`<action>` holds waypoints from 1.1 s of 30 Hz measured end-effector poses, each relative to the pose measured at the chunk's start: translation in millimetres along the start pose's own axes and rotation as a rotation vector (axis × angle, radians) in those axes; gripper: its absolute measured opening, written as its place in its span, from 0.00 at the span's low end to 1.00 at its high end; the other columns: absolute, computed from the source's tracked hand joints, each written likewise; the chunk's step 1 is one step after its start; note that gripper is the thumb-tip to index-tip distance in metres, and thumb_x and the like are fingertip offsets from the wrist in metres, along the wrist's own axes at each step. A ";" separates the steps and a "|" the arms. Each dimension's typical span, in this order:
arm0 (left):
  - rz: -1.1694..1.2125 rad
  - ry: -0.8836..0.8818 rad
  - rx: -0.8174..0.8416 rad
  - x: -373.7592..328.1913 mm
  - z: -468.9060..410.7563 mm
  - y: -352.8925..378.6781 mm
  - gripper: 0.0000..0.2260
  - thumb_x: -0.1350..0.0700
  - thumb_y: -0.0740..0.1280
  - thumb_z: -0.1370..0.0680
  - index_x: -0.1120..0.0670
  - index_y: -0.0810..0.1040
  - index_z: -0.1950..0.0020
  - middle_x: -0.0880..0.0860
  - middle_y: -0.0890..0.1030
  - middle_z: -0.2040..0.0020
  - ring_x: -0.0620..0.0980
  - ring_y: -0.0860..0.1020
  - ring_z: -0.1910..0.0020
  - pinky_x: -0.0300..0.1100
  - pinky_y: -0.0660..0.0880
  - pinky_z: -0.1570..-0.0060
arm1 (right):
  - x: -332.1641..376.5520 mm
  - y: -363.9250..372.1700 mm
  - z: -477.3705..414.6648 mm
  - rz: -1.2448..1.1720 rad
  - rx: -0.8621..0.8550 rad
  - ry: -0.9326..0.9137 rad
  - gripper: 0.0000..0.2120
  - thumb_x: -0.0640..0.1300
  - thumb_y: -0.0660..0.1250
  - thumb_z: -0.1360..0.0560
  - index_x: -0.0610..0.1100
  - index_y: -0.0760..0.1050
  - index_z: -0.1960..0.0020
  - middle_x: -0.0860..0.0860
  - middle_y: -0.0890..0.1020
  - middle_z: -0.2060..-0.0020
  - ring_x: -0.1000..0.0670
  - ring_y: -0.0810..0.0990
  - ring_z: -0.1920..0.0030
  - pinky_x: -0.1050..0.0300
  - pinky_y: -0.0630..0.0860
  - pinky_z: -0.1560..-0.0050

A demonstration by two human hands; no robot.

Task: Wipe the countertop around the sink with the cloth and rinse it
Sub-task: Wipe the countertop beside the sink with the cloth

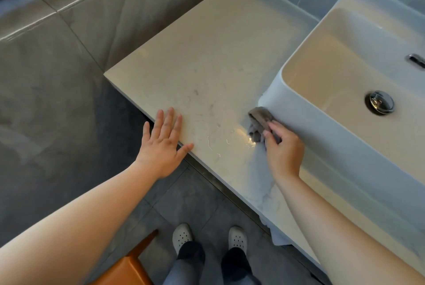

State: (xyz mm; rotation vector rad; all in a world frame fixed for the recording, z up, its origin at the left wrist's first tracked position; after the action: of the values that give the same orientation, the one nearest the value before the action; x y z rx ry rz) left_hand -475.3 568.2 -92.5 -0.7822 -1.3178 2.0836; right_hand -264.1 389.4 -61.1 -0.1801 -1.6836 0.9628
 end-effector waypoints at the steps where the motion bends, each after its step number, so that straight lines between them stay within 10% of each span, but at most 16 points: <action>1: -0.001 -0.001 0.007 -0.2 0.2 0.1 0.35 0.33 0.41 0.24 0.48 0.30 0.26 0.48 0.26 0.27 0.50 0.25 0.29 0.57 0.35 0.28 | -3.2 3.9 -5.8 0.036 -0.010 0.001 0.14 0.38 0.68 0.26 0.41 0.79 0.41 0.49 0.82 0.43 0.48 0.79 0.41 0.51 0.73 0.37; 18: 0.006 0.011 0.028 -1.2 -2.6 -1.4 0.34 0.34 0.42 0.23 0.49 0.30 0.26 0.50 0.26 0.27 0.51 0.25 0.29 0.57 0.36 0.27 | 23.0 45.8 38.5 0.109 0.083 -0.158 0.15 0.39 0.68 0.26 0.45 0.79 0.40 0.50 0.81 0.41 0.48 0.75 0.42 0.54 0.72 0.40; 29: 0.157 0.101 -0.103 32.2 24.8 -42.2 0.26 0.44 0.55 0.20 0.53 0.59 0.24 0.53 0.55 0.23 0.53 0.50 0.23 0.56 0.47 0.26 | 47.2 49.2 100.0 0.059 0.389 -0.184 0.13 0.39 0.70 0.27 0.50 0.82 0.44 0.57 0.82 0.45 0.60 0.74 0.45 0.78 0.63 0.46; 33: 0.333 0.066 -0.081 36.4 60.2 -44.1 0.23 0.47 0.58 0.20 0.54 0.64 0.27 0.51 0.64 0.26 0.51 0.60 0.26 0.52 0.56 0.27 | 58.2 27.0 99.6 -0.124 0.442 -0.007 0.12 0.38 0.71 0.28 0.50 0.83 0.47 0.59 0.83 0.48 0.63 0.79 0.47 0.73 0.71 0.45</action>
State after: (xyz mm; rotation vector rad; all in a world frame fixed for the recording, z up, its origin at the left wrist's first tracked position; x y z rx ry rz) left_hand -537.3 574.2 -37.5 -1.1642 -1.3147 2.2430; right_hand -380.5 390.5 -39.5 0.2187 -1.4291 1.2133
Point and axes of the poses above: each hand's wrist, its own z-axis away from the middle knuckle, its own y-axis out of the palm, x = y × z, the point moved 2 cm from there along -z, towards the middle knuckle
